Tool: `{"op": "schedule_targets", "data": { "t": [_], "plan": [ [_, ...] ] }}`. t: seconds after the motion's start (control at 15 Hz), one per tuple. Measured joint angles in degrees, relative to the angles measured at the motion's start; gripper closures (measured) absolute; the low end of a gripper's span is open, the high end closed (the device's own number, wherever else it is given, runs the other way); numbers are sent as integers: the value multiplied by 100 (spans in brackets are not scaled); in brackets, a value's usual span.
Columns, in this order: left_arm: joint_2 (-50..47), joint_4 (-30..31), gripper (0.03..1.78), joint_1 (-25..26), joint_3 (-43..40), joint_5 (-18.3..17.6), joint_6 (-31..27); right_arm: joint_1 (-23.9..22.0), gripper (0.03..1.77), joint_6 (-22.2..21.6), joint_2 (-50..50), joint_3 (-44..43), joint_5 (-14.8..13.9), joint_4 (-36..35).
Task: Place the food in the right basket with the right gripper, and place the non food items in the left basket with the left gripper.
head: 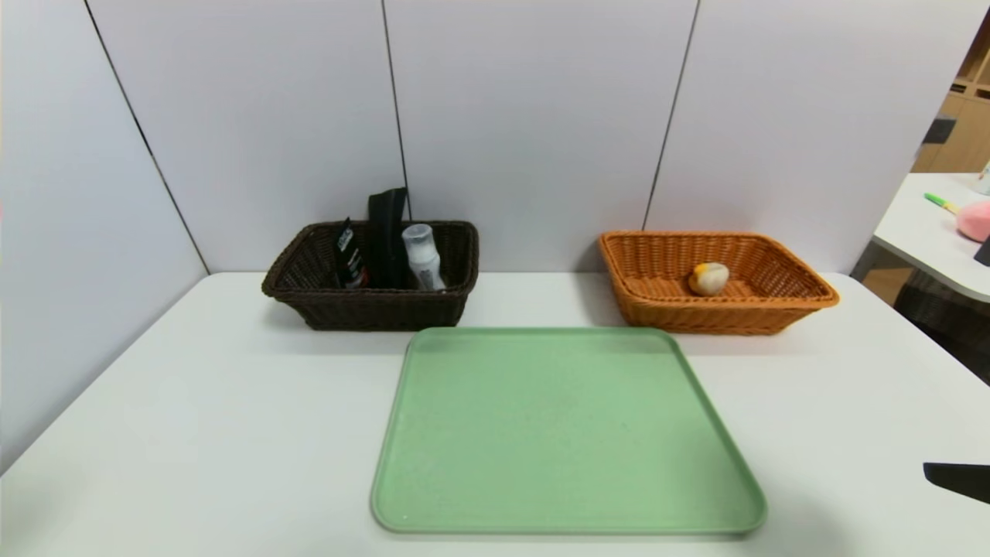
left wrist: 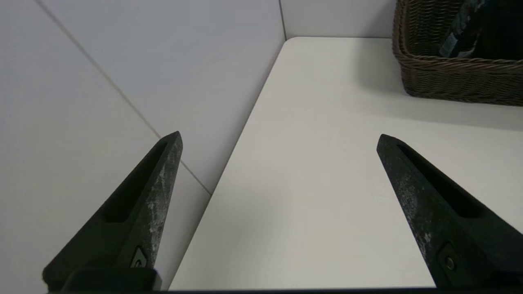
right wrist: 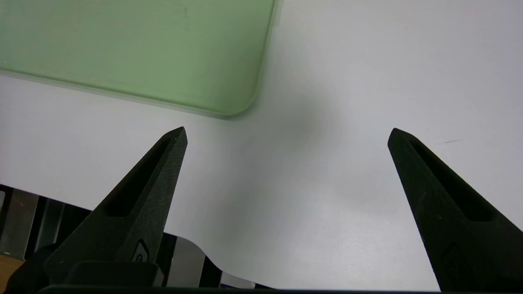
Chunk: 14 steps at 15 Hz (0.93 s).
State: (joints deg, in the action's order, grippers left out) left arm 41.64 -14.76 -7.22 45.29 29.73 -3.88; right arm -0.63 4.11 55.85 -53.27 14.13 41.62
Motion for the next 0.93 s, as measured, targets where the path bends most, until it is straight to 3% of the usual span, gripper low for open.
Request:
{"op": "schedule_targets", "data": {
  "t": [0.2,0.53,0.73,0.93],
  "plan": [
    [-797,-59,12,22,-561,384,5,-7,10,-45,-629,336,-195,-33],
    [-1968,-74,12,258,-1363,636,0,-21,10,-56,-2019,947,-278,-24],
    [-2608,-61,12,452,-1818,406,-17,-52,10,-52,-2867,1243,-269,-41],
    [-3329,-45,12,592,-2314,-345,-393,-66,10,-32,-3691,1496,-272,-91]
  ]
}}
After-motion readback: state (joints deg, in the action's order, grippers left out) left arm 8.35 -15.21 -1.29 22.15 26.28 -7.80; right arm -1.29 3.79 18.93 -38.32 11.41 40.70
